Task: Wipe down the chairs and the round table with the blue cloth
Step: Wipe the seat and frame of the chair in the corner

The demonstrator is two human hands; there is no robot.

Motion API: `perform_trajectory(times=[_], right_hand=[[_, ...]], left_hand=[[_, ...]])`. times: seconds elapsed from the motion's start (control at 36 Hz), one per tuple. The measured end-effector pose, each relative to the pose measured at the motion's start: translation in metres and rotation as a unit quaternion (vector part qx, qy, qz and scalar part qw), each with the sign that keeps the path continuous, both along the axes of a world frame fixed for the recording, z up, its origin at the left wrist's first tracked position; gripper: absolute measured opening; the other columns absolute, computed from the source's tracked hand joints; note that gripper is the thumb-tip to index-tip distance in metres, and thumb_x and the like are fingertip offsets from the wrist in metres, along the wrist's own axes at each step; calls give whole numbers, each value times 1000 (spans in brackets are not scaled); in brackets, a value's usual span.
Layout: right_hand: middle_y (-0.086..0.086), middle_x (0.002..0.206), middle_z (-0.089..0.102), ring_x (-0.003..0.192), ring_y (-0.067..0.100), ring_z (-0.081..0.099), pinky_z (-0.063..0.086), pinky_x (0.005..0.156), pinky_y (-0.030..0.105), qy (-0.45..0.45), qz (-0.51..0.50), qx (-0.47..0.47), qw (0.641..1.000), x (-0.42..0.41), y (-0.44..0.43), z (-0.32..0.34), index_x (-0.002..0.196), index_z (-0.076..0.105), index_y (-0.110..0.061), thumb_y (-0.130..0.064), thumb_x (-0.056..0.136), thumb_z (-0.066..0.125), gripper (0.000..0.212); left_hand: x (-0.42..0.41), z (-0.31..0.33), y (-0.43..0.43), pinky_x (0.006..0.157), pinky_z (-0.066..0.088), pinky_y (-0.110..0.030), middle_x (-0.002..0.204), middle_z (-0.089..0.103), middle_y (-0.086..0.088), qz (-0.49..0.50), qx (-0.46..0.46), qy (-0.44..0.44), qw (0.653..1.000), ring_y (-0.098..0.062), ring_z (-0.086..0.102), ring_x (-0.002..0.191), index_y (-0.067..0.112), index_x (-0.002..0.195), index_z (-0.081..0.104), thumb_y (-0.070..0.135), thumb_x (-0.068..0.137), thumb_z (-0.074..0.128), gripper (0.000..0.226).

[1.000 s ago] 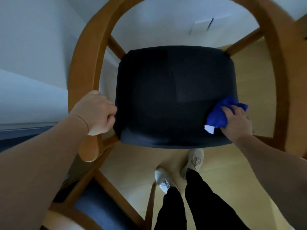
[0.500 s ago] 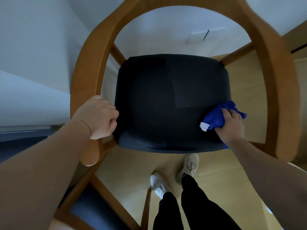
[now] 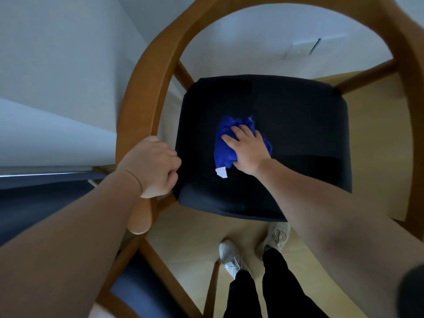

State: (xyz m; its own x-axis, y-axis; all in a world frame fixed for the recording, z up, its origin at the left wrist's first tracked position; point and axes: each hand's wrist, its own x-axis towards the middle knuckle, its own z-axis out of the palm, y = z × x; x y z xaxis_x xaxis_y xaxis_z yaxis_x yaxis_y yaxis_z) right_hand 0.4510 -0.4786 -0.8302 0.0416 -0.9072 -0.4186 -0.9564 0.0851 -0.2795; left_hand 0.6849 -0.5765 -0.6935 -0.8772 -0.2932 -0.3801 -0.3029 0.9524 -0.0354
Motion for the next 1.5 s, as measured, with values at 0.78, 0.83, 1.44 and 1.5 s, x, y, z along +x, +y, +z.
perform_trajectory(times=[0.78, 0.83, 1.44, 1.5], right_hand=[[13, 140, 43, 123, 39, 44, 44, 93, 49, 26, -432, 29, 901, -177, 154, 5, 141, 37, -23, -17, 77, 72, 73], [14, 126, 55, 102, 35, 55, 45, 83, 44, -17, -565, 39, 824, -176, 165, 9, 135, 41, -24, -17, 79, 70, 64], [16, 154, 25, 140, 37, 25, 37, 106, 50, 13, -246, -34, 969, -99, 12, 16, 148, 35, -20, -27, 76, 72, 81], [15, 155, 23, 141, 37, 23, 33, 108, 52, 15, -174, -32, 984, -83, -12, 15, 149, 33, -20, -28, 77, 72, 82]], left_hand=[[0, 1, 0, 67, 41, -35, 52, 38, 10, 3, 11, 2, 1000, -16, 43, 53, 25, 56, 48, 34, 79, 30, 31], [0, 1, 1, 67, 40, -35, 52, 38, 9, 3, 14, 3, 1000, -17, 43, 53, 24, 55, 49, 34, 79, 30, 32], [0, 3, 0, 70, 34, -33, 52, 47, 8, 3, 21, 12, 1000, -17, 47, 54, 23, 56, 55, 34, 76, 35, 30], [0, 3, 0, 70, 33, -33, 52, 46, 8, 6, 24, 18, 1000, -18, 47, 54, 23, 56, 55, 33, 76, 36, 30]])
